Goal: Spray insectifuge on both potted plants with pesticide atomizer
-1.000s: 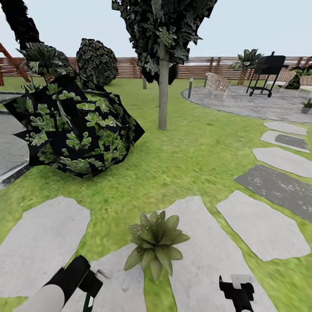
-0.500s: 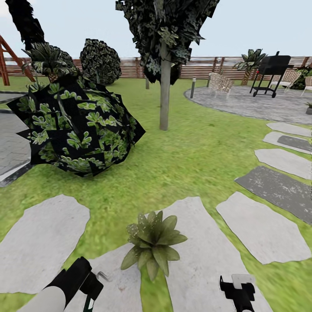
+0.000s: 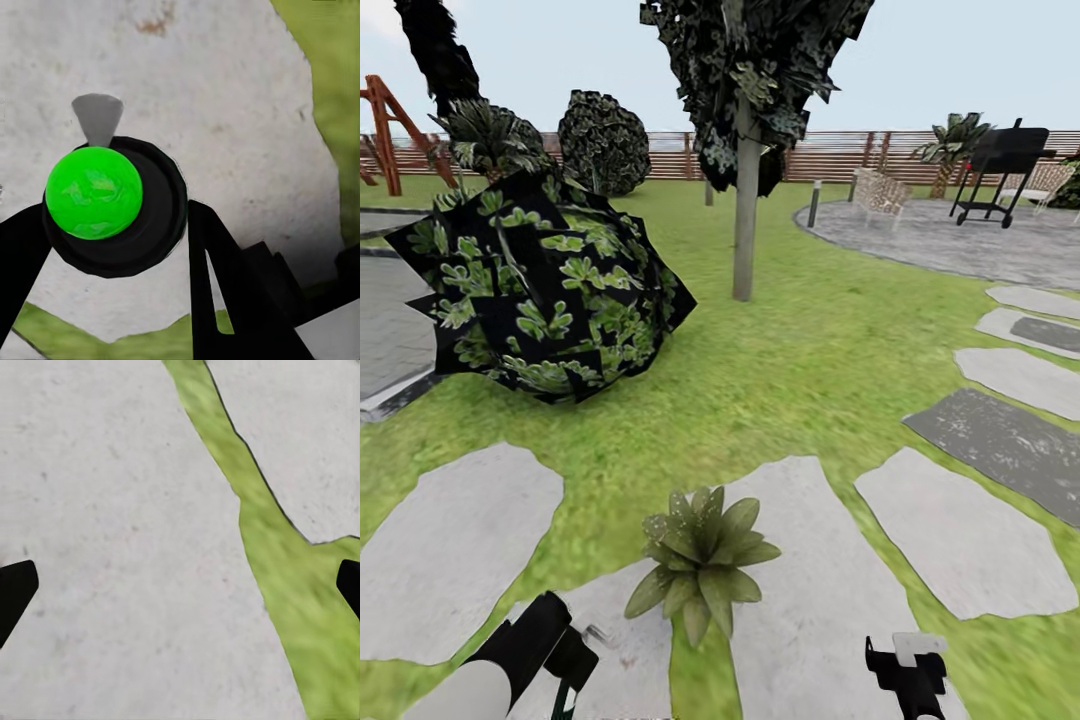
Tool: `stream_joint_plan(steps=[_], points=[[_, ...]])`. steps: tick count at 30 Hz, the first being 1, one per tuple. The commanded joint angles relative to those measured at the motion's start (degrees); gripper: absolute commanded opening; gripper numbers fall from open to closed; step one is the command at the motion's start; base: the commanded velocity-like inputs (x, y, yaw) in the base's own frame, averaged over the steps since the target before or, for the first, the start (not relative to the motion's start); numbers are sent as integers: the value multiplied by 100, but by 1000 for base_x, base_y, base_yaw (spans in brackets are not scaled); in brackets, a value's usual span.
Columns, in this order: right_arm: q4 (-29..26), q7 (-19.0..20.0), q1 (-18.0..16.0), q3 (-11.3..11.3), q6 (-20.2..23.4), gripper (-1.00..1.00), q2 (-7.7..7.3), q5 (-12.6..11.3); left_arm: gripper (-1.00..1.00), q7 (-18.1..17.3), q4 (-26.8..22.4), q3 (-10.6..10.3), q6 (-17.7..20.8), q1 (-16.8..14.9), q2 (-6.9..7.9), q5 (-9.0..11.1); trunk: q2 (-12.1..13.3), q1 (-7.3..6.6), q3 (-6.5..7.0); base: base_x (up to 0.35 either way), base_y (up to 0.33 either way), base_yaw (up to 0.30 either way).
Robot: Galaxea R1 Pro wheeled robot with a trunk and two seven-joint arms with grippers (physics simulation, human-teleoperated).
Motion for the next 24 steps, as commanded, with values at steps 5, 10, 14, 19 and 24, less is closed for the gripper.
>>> stream_joint_plan(steps=[5,10,14,19,24], points=[[4,-46,-3,48,-2,100,-1,5,-100,-43,-65,38,11,-1,-5,-44,-2,-1,-5,0,-1,215],[3,-46,-3,48,-2,100,-2,5,-100,-50,-68,38,18,-1,-2,-36,-2,-1,-5,109,-65,31],[3,-46,-3,48,-2,100,-2,5,-100,-51,-67,32,11,-1,-7,-36,-2,-1,-5,220,-164,3],[4,-46,-3,48,-2,100,-1,5,-100,-51,-70,31,17,-1,-1,-44,-2,-1,-5,91,-90,94],[4,-46,-3,48,-2,100,-1,5,-100,-51,-70,38,17,-1,0,-38,-2,-1,-5,5,-5,263]])
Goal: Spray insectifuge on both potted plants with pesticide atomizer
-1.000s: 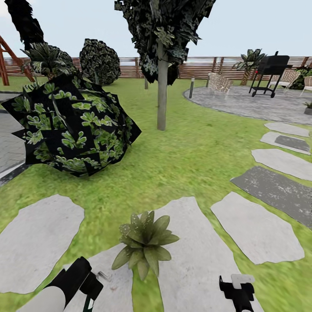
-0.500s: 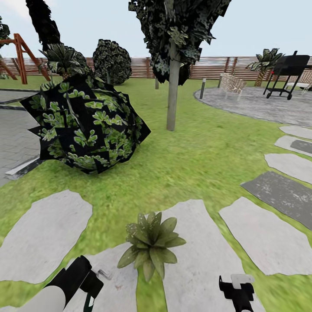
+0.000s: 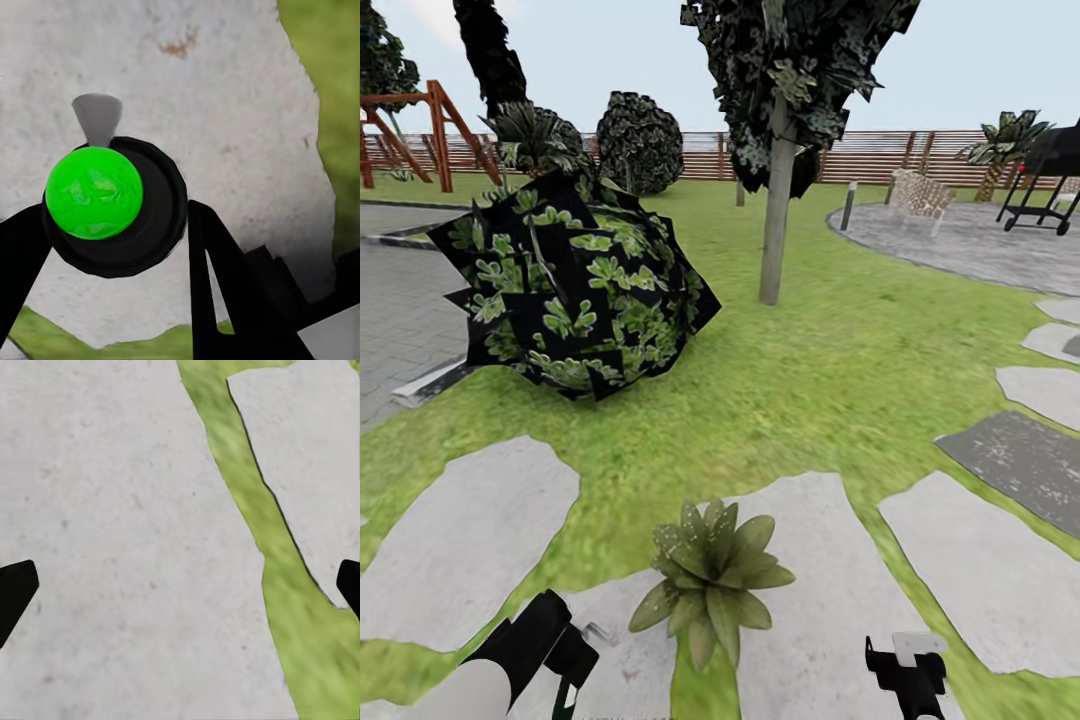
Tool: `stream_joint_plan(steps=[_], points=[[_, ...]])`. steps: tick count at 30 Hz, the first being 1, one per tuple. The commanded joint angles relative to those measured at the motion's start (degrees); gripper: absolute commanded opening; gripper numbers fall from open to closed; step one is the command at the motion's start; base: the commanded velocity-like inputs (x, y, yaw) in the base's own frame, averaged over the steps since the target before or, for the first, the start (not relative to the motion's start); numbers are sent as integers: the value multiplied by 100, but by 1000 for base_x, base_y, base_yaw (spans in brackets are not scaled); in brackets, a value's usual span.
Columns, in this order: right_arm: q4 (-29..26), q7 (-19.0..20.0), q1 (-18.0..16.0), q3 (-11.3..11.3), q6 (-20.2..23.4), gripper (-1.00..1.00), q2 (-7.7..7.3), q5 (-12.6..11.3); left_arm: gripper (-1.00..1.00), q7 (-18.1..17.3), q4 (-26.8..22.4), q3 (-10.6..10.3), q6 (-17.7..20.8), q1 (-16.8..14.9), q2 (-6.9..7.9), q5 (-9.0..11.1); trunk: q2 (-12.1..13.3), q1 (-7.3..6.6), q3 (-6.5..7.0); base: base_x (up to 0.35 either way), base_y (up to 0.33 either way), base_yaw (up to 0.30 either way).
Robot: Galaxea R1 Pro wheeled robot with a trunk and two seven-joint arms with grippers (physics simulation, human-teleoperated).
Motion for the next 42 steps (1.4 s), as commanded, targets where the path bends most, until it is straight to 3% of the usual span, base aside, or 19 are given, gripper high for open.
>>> stream_joint_plan(steps=[1,9,28,31,35,42], points=[[3,-46,-3,48,-2,100,-3,5,-100,-45,-10,23,15,-1,-5,-51,-2,-1,-5,1,-1,274],[3,-46,-3,48,-2,100,-2,5,-100,-38,-26,36,11,-1,-3,-50,-2,-1,-5,0,-164,244],[3,-37,-3,48,-2,100,-5,5,-100,-128,-108,56,-59,-24,-14,33,-2,-1,-5,0,-218,8],[3,-37,-3,48,-2,100,-9,5,-100,-374,-522,66,-59,-28,-24,62,-2,-1,-5,0,-4,0],[3,-37,-3,48,-2,100,-10,13,-100,-976,-708,16,-73,-28,-21,47,-2,-1,-5,0,0,0],[3,-37,-3,48,-2,100,-10,13,-100,-1004,-722,12,-53,-19,-25,19,-2,-1,-5,0,0,0]])
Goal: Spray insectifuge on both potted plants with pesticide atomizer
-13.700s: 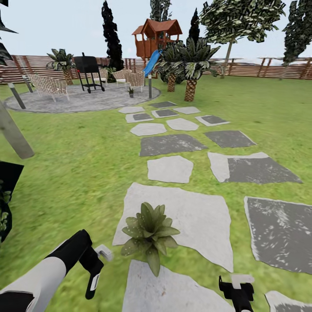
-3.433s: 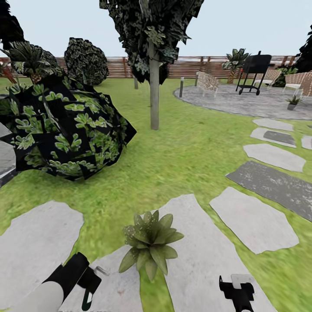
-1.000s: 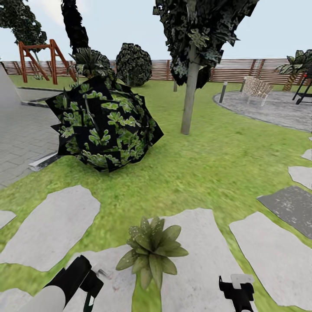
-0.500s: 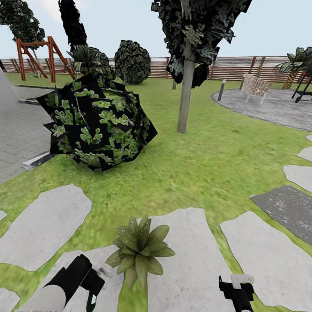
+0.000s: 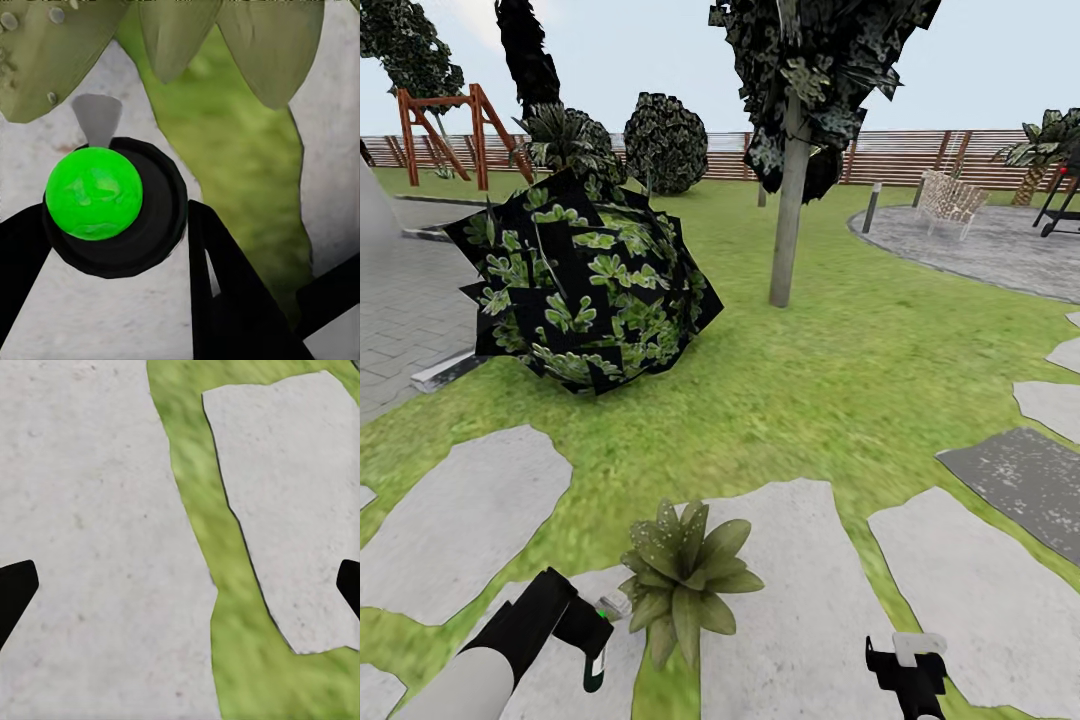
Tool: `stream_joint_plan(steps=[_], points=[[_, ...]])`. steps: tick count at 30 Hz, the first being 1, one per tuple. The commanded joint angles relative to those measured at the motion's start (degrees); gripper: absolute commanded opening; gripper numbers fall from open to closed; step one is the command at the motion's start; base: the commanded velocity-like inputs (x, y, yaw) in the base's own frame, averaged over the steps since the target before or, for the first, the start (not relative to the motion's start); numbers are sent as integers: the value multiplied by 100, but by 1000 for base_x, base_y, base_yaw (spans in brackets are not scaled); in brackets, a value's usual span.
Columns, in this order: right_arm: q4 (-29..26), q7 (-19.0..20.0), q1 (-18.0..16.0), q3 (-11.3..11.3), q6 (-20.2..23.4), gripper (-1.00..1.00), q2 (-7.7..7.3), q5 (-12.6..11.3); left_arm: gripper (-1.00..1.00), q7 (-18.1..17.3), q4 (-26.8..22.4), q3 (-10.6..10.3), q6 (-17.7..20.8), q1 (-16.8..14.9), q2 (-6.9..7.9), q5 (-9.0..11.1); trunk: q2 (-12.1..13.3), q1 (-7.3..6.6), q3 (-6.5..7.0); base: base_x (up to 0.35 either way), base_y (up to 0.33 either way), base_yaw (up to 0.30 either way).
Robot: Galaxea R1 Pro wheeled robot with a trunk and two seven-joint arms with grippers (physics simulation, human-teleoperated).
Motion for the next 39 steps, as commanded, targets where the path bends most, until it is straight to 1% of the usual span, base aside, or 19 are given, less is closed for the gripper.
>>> stream_joint_plan(steps=[1,3,8,13,18,20,24,25,27,28,29,30,33,39], points=[[4,-46,-3,47,-3,100,-2,6,-100,-43,-10,21,27,-1,-10,-28,-2,-1,-5,0,0,0],[4,-46,-3,47,-3,100,-2,7,-100,-40,-10,22,25,-1,-59,-43,-2,-1,-5,8,-12,0],[4,-46,-3,47,-3,100,-2,-1,-100,-36,-3,0,65,11,-74,-70,-2,-1,-5,74,-173,0],[4,-50,-3,47,-3,100,-2,-2,-100,-34,14,-25,97,25,-32,-83,-2,-1,-5,5,-28,10],[4,-55,-3,47,-3,100,6,-2,-100,-34,56,-26,99,25,-9,-90,-2,-1,-5,0,-1,220],[4,-55,-3,47,-3,100,7,-2,-100,-34,62,-26,96,25,-21,-97,-2,-1,-5,0,0,249],[4,-55,-3,47,-3,100,6,-2,-100,-34,84,-26,90,32,-21,-109,-2,-1,-5,0,-2,66],[4,-55,-3,47,-3,100,6,-2,-100,-34,85,-26,90,33,-21,-137,-2,-1,-5,0,-57,11],[4,-55,-3,47,-3,100,7,-2,-100,-34,87,-24,90,34,-33,-267,-2,-1,-5,0,-153,6],[4,-55,-3,47,-3,100,7,-2,-100,-34,92,-6,93,34,-59,-495,-2,-1,-5,0,-242,2],[4,-55,-3,47,-3,100,6,-2,-100,-34,94,6,95,34,-68,-597,-2,-1,-5,0,-257,1],[4,-55,-3,47,-3,100,6,-2,-100,-34,95,10,96,34,-72,-640,-2,-1,-5,0,-263,0],[4,-55,-3,47,-3,100,6,-2,-100,-34,96,17,97,34,-73,-708,-2,-1,-5,0,-218,0],[4,-55,-3,47,-3,100,7,-2,-100,-34,96,18,99,34,-78,-716,-2,-1,-5,0,-58,1]])
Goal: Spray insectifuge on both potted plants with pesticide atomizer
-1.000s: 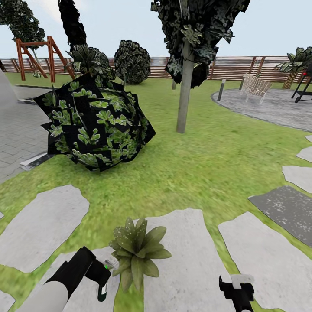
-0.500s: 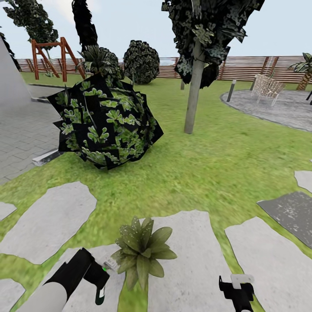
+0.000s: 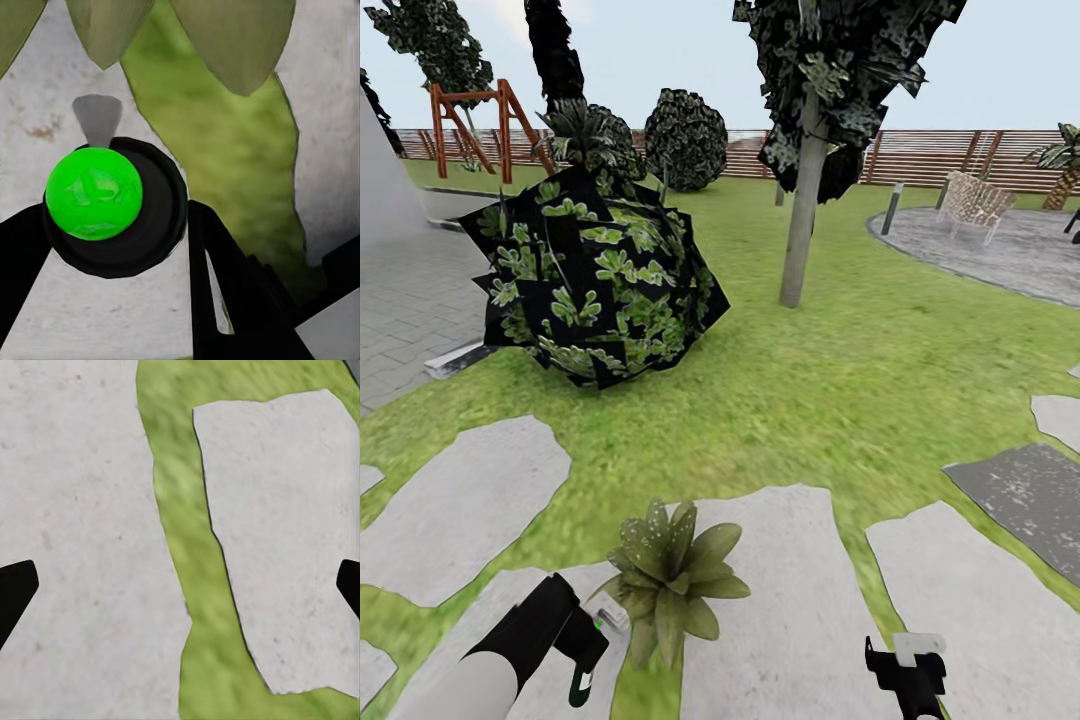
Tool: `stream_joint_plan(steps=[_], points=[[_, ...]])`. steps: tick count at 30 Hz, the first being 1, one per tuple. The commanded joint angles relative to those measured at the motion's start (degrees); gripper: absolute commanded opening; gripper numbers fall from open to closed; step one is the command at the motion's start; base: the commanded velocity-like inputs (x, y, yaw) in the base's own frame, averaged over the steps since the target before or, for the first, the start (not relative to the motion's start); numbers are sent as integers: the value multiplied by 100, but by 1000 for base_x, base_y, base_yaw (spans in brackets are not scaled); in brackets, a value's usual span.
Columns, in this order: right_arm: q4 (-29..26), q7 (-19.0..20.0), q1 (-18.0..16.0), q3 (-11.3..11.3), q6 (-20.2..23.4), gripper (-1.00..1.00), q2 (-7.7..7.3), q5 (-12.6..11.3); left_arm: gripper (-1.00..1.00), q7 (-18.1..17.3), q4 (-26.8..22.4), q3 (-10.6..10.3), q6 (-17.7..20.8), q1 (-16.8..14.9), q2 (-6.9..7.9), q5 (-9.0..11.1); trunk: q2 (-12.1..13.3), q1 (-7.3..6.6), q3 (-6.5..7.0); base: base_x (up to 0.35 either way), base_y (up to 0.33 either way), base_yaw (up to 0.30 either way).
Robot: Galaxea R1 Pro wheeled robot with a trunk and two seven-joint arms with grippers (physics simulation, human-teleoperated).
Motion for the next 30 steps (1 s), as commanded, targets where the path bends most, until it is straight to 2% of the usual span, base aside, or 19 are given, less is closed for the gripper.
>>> stream_joint_plan(steps=[1,10,17,18,20,22,24,26,29,30], points=[[4,-46,-3,47,-3,100,-2,5,-100,-43,-10,22,24,-1,0,-36,-2,-1,-5,0,-5,37],[4,-46,-3,47,-3,100,-2,5,-100,-43,-6,22,16,-1,-10,-38,-2,-1,-5,0,-1,231],[4,-46,-3,47,-3,100,-4,5,-100,-77,-50,0,25,-53,-10,-38,-2,-1,-5,0,-20,36],[4,-43,-3,47,-1,100,-3,5,-100,-84,-52,-14,37,-72,-11,-37,-2,-1,-5,0,-2,2],[4,-38,-3,47,-2,100,-2,5,-100,-113,-78,-197,366,-118,13,-25,-2,-1,-5,0,0,0],[4,-37,-3,47,-3,100,-2,5,-100,-242,-83,-280,455,-192,38,-33,-2,-1,-5,0,0,0],[4,-37,-3,47,-3,100,-2,5,-100,-666,-69,-345,493,-373,64,-85,-2,-1,-5,0,0,0],[4,-37,-3,47,-3,100,-2,5,-100,-1145,-58,-434,504,-485,59,-335,-2,-1,-5,0,0,0],[4,-37,-3,47,-3,100,-2,5,-100,-1531,-57,-466,507,-493,24,-682,-2,-1,-5,0,0,0],[4,-37,-3,47,-3,100,-2,5,-100,-1563,-57,-480,507,-485,17,-725,-2,-1,-5,0,0,0]])
